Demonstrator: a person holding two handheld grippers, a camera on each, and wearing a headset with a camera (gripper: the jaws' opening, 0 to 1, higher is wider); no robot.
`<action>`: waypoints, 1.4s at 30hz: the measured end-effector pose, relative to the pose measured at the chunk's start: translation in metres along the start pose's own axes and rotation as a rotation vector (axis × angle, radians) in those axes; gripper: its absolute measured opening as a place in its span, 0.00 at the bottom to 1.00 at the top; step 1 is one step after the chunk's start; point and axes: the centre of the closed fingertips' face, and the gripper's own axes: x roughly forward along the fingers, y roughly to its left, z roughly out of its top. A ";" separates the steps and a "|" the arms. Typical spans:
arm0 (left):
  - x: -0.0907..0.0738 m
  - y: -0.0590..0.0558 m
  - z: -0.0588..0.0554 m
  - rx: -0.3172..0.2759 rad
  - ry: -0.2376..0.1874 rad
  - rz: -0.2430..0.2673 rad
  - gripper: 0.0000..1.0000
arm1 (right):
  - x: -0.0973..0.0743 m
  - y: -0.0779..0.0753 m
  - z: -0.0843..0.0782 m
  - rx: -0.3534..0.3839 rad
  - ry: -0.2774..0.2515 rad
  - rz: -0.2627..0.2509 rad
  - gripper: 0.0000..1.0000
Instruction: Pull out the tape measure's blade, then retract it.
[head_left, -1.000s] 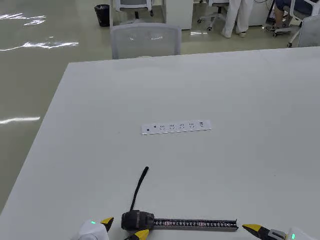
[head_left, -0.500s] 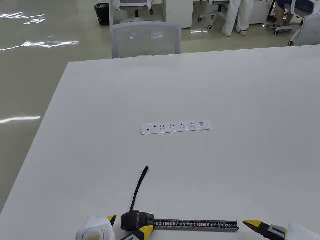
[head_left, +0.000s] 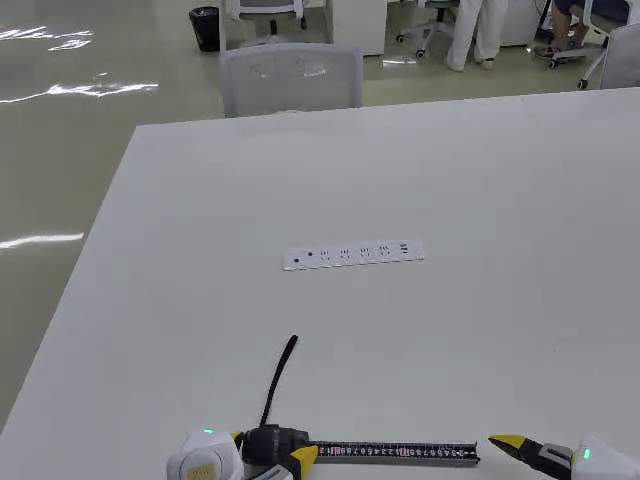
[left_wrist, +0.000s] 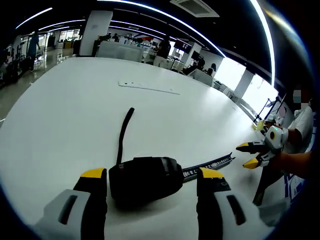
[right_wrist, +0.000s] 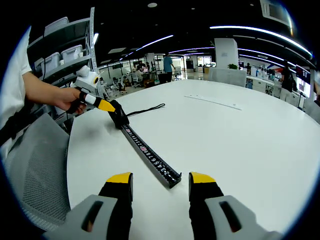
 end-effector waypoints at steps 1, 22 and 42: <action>0.000 0.000 0.000 0.000 0.000 0.002 0.72 | 0.000 -0.001 0.000 0.000 0.001 0.000 0.45; 0.010 0.003 -0.003 -0.044 0.030 0.049 0.69 | 0.011 -0.014 -0.001 -0.053 0.043 0.042 0.43; 0.012 0.008 -0.007 -0.053 0.058 0.092 0.65 | 0.023 -0.016 -0.011 -0.068 0.068 0.088 0.40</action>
